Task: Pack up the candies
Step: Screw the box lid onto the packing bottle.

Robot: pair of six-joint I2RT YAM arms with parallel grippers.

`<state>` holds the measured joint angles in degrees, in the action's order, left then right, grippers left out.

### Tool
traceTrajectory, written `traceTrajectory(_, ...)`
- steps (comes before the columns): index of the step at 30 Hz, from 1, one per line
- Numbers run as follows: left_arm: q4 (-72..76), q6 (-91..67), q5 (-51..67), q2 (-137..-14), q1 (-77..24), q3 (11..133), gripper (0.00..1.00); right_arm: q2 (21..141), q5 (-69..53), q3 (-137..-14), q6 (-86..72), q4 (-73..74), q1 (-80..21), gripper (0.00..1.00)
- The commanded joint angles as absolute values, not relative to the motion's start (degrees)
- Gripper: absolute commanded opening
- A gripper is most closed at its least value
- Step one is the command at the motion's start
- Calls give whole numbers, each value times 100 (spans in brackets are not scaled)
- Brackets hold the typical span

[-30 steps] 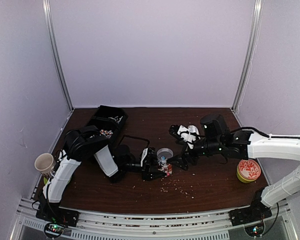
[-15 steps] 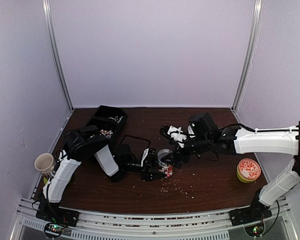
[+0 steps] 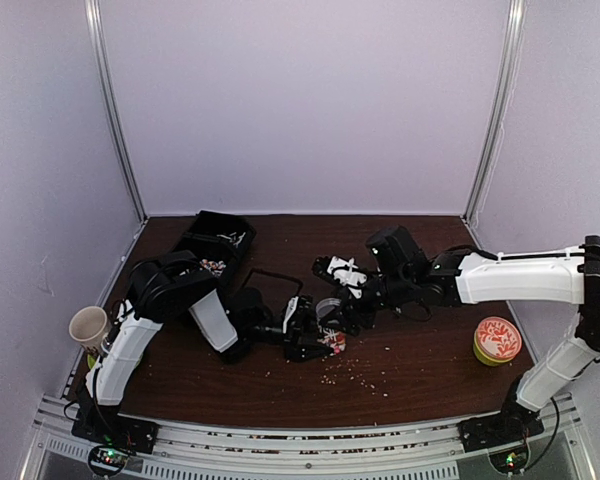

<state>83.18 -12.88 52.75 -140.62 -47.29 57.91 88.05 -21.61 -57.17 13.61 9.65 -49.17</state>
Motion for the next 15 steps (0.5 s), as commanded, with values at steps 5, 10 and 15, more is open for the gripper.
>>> traceTrajectory(5,8058,-1147,5283,-14304,-4686,5813,56,8903,-2233,-5906,1318,1102,-4942,66)
traceTrajectory(10,7989,-1067,5089,-14266,-4685,5767,56,8896,-2211,-5909,1258,1103,-4939,58)
traceTrajectory(15,7831,-914,4656,-14181,-4690,5686,56,8931,-2051,-5924,1171,1173,-4939,53)
